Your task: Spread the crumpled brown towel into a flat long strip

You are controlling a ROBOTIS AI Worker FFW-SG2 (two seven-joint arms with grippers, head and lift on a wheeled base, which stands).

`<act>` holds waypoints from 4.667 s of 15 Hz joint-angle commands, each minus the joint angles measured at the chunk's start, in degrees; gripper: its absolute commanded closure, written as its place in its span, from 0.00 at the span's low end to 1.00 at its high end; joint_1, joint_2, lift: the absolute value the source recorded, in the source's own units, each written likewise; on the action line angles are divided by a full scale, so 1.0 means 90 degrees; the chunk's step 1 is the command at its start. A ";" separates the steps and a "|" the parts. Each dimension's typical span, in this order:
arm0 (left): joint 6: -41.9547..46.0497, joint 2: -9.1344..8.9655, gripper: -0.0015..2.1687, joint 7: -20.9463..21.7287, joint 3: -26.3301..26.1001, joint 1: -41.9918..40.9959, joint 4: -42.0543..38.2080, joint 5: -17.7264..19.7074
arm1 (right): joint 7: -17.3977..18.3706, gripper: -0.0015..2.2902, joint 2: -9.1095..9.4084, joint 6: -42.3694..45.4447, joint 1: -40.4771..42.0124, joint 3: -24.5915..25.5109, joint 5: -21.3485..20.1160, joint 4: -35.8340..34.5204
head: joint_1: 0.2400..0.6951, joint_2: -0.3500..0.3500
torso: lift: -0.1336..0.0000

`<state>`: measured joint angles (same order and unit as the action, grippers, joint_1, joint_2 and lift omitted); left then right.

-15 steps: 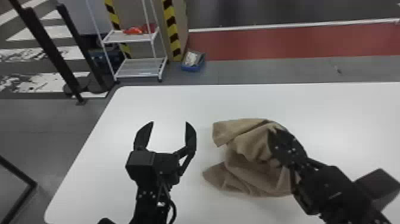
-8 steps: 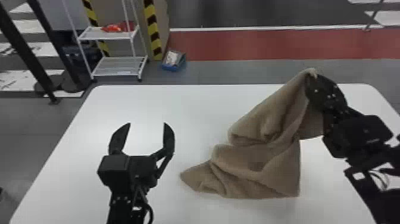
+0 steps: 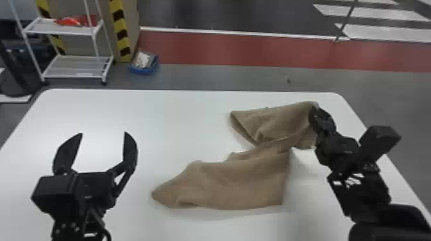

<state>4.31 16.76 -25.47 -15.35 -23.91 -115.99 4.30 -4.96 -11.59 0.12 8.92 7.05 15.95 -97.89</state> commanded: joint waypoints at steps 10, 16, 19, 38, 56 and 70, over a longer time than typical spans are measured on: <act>-0.0006 -0.0017 0.07 0.0155 -0.0071 0.0118 0.0222 0.0040 | 0.0697 0.04 0.0126 -0.3447 0.1089 0.1092 -0.0796 -0.1653 | 1.00 0.13 | 0.07; -0.0006 -0.0007 0.07 0.0164 -0.0091 0.0108 0.0183 0.0040 | 0.0590 0.15 0.0184 -0.2509 0.1607 0.0672 -0.0718 -0.1770 | 1.00 0.14 | 0.07; -0.0026 -0.0007 0.08 0.0203 -0.0091 0.0118 0.0242 0.0040 | 0.0346 0.15 0.0194 -0.1650 0.1812 0.0447 -0.0484 -0.1848 | 1.00 0.18 | 0.07; -0.2428 0.0022 0.16 0.2049 -0.0238 0.0176 0.0095 0.1027 | -0.0006 0.15 0.0204 -0.0029 0.1841 0.0809 -0.0367 -0.0794 | 1.00 0.04 | 0.07; -0.3620 0.0042 0.33 0.2674 -0.0062 0.0186 -0.0041 0.1232 | 0.0121 0.15 0.0243 -0.0087 0.1675 0.0506 -0.0259 -0.0706 | 1.00 0.03 | 0.07; -0.0456 0.0305 0.66 0.1707 0.0261 -0.0576 -0.0891 0.1407 | 0.0219 0.15 0.0116 0.0694 0.1353 0.0877 -0.0894 -0.0178 | 1.00 0.09 | 0.07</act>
<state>-0.63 19.34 -9.94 -13.27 -28.70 -123.82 16.92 -2.58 -10.22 5.97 22.17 13.97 8.92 -101.46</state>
